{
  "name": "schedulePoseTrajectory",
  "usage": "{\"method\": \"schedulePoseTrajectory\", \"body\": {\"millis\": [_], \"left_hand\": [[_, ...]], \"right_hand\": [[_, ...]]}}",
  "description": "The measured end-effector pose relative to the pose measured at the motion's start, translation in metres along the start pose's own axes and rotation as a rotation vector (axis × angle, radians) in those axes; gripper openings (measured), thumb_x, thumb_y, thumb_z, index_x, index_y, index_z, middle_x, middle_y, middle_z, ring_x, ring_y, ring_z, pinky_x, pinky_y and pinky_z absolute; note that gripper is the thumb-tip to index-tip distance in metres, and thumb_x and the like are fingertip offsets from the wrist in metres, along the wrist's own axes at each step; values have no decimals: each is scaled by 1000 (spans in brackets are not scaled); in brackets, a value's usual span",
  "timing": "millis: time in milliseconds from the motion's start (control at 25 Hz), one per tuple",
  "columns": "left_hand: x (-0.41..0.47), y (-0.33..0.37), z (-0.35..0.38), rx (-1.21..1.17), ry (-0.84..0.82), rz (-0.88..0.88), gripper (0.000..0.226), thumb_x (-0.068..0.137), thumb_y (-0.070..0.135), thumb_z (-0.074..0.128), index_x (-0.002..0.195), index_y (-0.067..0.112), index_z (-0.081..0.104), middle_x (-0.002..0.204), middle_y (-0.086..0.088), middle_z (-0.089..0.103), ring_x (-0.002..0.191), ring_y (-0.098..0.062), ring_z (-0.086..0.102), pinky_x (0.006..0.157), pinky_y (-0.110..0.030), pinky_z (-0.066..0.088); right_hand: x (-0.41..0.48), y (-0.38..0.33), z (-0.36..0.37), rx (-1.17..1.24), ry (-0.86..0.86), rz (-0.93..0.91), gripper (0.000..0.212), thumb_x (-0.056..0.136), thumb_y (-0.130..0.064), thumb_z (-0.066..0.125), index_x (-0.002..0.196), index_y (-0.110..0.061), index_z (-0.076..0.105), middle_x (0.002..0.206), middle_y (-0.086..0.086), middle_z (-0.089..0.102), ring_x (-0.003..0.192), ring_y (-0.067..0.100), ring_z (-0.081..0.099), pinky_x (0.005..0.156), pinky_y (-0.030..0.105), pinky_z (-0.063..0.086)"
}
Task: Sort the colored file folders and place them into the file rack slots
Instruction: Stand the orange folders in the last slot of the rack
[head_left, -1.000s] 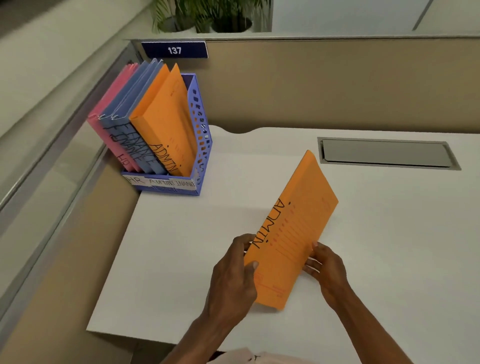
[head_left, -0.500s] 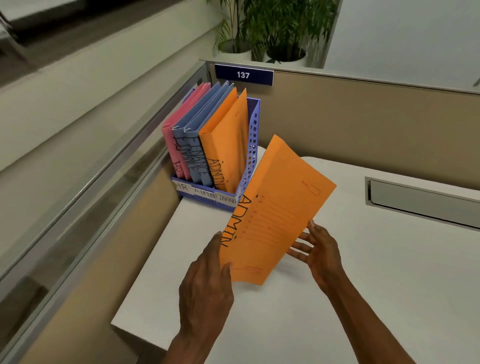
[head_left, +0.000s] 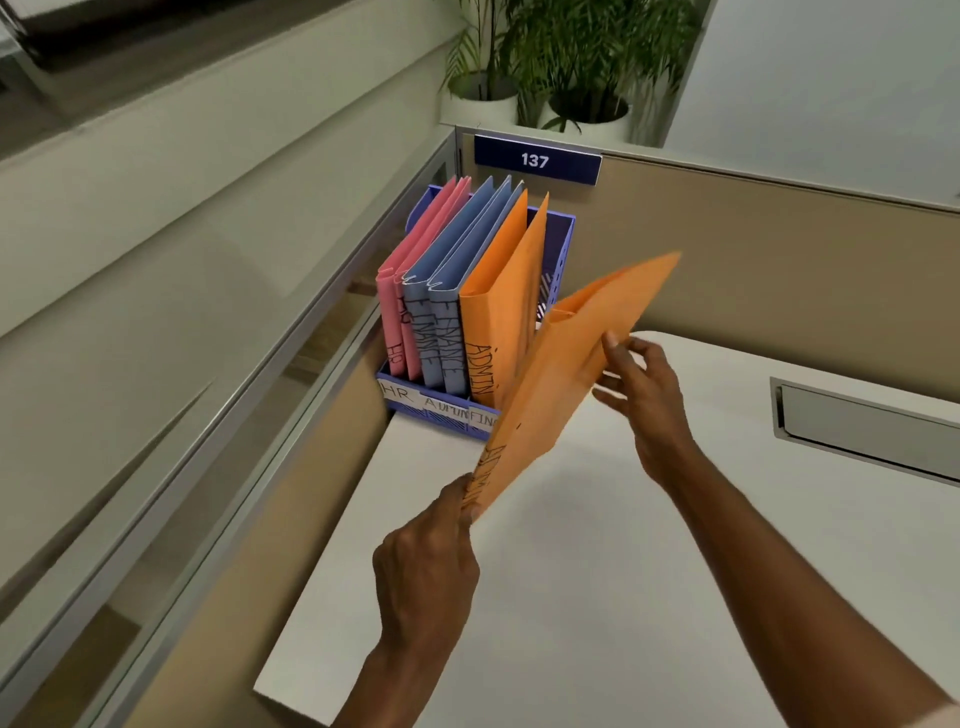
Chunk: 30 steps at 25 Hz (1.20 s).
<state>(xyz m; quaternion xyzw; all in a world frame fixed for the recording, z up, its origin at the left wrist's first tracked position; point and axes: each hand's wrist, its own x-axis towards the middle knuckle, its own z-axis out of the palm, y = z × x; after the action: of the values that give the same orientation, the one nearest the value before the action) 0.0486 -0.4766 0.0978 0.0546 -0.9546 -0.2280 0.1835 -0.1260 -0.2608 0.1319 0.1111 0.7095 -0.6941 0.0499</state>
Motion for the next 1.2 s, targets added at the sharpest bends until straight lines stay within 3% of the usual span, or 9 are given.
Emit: {"method": "schedulePoseTrajectory", "body": {"millis": [240, 360, 600, 800, 1000, 1120, 1200], "left_hand": [[27, -8, 0, -182, -43, 89, 37, 86, 31, 71, 111, 5, 80, 94, -3, 82, 59, -12, 74, 62, -10, 48], [42, -12, -1, -201, 7, 73, 38, 90, 34, 67, 109, 4, 80, 90, -3, 82, 60, -12, 73, 61, -12, 48], [71, -16, 11, -198, 73, 100, 32, 86, 22, 78, 109, 0, 79, 98, -8, 82, 71, -18, 77, 62, -21, 56], [96, -9, 36, -304, 91, 37, 31, 91, 26, 74, 111, 2, 79, 101, -7, 82, 82, -20, 79, 62, -36, 65], [125, 0, 68, -247, 59, 23, 28, 90, 32, 76, 106, 10, 78, 97, -3, 82, 75, -17, 77, 61, -25, 58], [136, -2, 83, -225, 41, -24, 29, 90, 34, 77, 107, 10, 78, 101, -4, 82, 78, -20, 78, 63, -30, 61], [141, -4, 91, -200, 48, -24, 29, 91, 35, 75, 105, 9, 78, 101, -6, 82, 79, -22, 79, 62, -35, 63]], "right_hand": [[50, -75, 38, -165, -185, -35, 82, 93, -84, 37, 152, -29, 51, 145, 7, 65, 125, 29, 69, 106, 61, 56], [67, -106, 53, -183, -272, 2, 92, 87, -87, 32, 152, -25, 53, 142, 10, 67, 124, 31, 70, 101, 61, 59], [93, -146, 72, -207, -313, -58, 85, 99, -81, 23, 137, -19, 67, 129, 6, 74, 118, 27, 73, 94, 62, 61], [112, -163, 73, -226, -270, -118, 78, 101, -77, 27, 136, -18, 64, 125, 6, 75, 114, 22, 74, 91, 58, 63], [133, -172, 70, -302, -244, -176, 76, 99, -75, 39, 139, -15, 64, 130, 8, 72, 116, 24, 73, 97, 60, 60], [143, -172, 65, -308, -250, -160, 81, 88, -80, 47, 136, -17, 66, 129, 7, 72, 116, 24, 73, 94, 56, 63], [150, -168, 61, -287, -261, -154, 73, 87, -79, 51, 130, -22, 68, 128, 5, 73, 115, 24, 74, 92, 53, 64]]}}
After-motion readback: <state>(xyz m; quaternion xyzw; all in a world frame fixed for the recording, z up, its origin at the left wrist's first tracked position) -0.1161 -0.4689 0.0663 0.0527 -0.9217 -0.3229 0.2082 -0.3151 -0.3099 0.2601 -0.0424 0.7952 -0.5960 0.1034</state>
